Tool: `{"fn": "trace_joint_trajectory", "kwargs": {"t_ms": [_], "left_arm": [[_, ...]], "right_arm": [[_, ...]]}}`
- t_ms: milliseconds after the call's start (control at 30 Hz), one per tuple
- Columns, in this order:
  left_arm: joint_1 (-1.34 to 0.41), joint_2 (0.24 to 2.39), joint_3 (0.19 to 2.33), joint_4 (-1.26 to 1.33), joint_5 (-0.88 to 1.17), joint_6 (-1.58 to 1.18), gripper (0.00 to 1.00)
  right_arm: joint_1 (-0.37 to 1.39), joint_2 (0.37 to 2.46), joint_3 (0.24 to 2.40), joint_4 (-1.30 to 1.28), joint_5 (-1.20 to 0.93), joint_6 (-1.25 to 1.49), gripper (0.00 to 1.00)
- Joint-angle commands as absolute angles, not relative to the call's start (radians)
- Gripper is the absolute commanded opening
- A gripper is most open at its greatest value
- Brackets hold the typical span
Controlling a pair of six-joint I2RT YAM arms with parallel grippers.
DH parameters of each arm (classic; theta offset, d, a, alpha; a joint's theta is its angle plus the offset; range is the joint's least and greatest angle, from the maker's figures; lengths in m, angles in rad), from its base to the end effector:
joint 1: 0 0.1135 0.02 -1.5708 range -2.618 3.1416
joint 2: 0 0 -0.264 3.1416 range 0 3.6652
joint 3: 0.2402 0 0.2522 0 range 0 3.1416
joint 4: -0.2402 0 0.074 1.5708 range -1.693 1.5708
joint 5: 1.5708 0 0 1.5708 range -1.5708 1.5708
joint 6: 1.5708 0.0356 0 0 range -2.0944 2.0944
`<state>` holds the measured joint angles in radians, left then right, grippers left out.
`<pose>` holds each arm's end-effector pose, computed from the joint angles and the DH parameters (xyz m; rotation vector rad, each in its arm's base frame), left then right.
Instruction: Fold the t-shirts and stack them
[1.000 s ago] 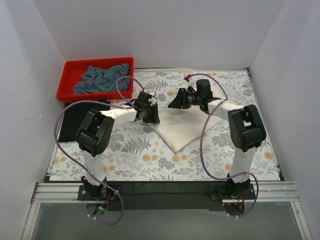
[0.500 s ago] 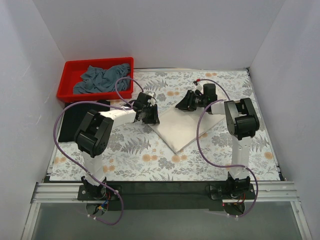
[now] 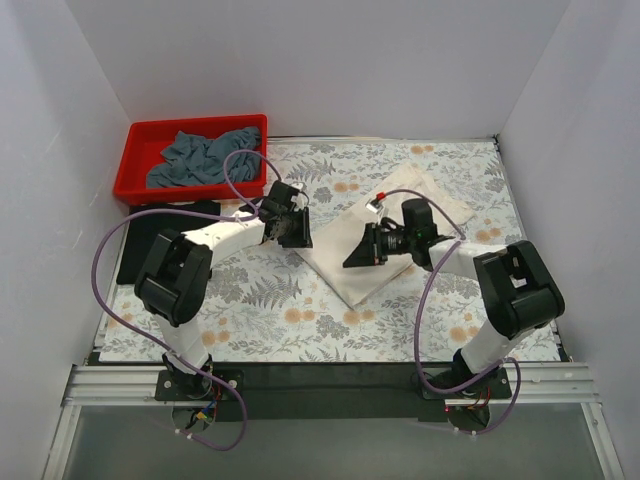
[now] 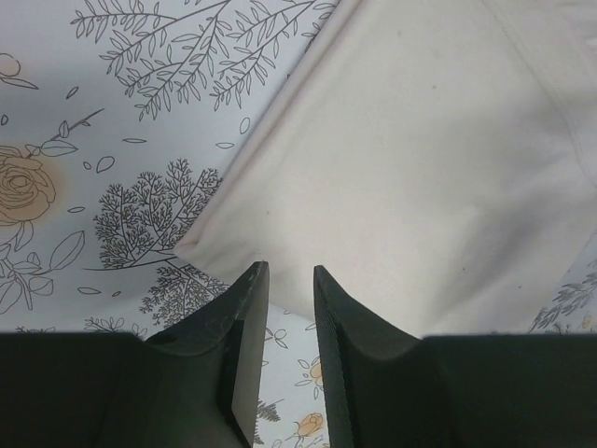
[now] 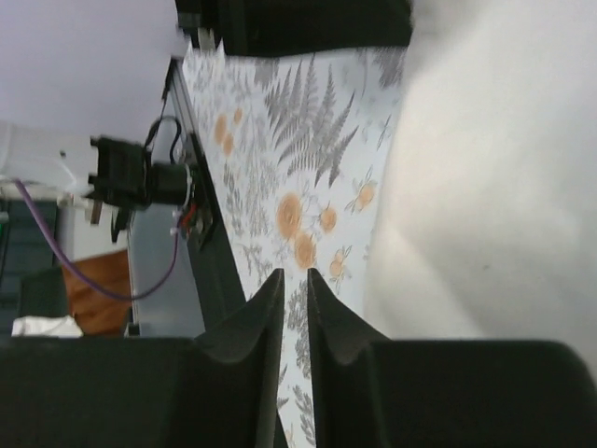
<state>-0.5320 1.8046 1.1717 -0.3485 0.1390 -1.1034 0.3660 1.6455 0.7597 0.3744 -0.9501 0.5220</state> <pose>0.3206 -0.1944 0.1830 -0.7174 2.6481 -0.7380 0.2919 0.1429 0.1787 -0.4678 2.1474 1.5067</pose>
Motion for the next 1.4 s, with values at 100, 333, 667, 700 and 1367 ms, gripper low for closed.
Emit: {"fn": "trace_joint_trajectory", "kwargs": {"t_ms": [100, 333, 667, 700, 1367], "left_arm": [[-0.531, 1.787, 1.164, -0.35, 0.107, -1.083, 0.24], [-0.529, 1.832, 1.123, -0.322, 0.097, -1.094, 0.21], [-0.526, 1.891, 1.091, -0.307, 0.077, -1.104, 0.18], [-0.526, 1.885, 1.088, -0.307, 0.077, -1.104, 0.18], [-0.529, 1.733, 0.879, -0.318, 0.19, -1.186, 0.18]], "right_arm": [[0.483, 1.617, 0.667, 0.333, -0.983, 0.465, 0.1], [0.492, 1.73, 0.594, 0.334, -0.976, 0.379, 0.01], [0.413, 1.769, 0.477, 0.342, -0.979, 0.29, 0.01], [0.411, 1.75, 0.465, 0.341, -0.976, 0.299, 0.01], [0.089, 1.356, 0.758, -0.193, -0.146, 0.354, 0.43]]}}
